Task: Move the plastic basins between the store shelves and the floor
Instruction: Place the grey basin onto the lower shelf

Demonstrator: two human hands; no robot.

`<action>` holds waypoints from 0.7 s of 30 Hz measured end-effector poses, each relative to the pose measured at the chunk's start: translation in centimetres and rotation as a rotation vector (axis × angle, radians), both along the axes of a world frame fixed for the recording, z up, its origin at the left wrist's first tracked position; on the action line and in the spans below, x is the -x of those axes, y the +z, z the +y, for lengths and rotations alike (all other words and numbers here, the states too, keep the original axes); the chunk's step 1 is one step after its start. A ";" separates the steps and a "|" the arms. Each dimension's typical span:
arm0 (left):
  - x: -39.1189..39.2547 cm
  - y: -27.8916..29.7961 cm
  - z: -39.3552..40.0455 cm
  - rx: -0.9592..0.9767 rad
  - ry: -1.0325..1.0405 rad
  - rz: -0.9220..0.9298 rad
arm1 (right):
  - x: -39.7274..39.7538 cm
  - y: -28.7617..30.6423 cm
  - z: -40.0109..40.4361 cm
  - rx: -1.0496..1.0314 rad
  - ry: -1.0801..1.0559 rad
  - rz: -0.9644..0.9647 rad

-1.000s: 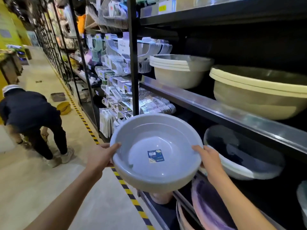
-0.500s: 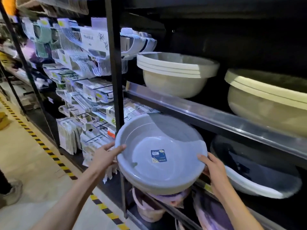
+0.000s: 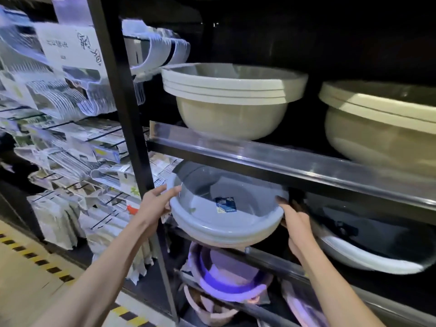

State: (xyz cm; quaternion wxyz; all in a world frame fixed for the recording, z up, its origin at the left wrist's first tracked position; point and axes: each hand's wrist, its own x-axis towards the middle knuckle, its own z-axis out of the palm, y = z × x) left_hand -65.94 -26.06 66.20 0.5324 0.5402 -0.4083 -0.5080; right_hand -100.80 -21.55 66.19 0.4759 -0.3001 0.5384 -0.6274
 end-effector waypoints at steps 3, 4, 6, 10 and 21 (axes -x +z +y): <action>0.5 -0.1 -3.3 0.012 -0.053 0.001 | -1.0 -0.1 -1.2 -0.012 -0.119 -0.038; 0.8 -0.2 -4.2 0.019 -0.064 -0.003 | -1.2 -0.1 -1.5 -0.027 -0.157 -0.042; 1.7 -0.6 -5.8 -0.007 -0.069 -0.022 | -1.3 -0.1 -2.1 -0.062 -0.239 -0.019; 3.2 -1.7 -8.3 -0.062 -0.077 -0.015 | -0.8 -0.3 -2.7 -0.087 -0.290 0.102; 4.4 -4.2 -11.3 -0.023 -0.166 0.162 | 0.1 -2.6 -3.3 -0.058 -0.299 0.128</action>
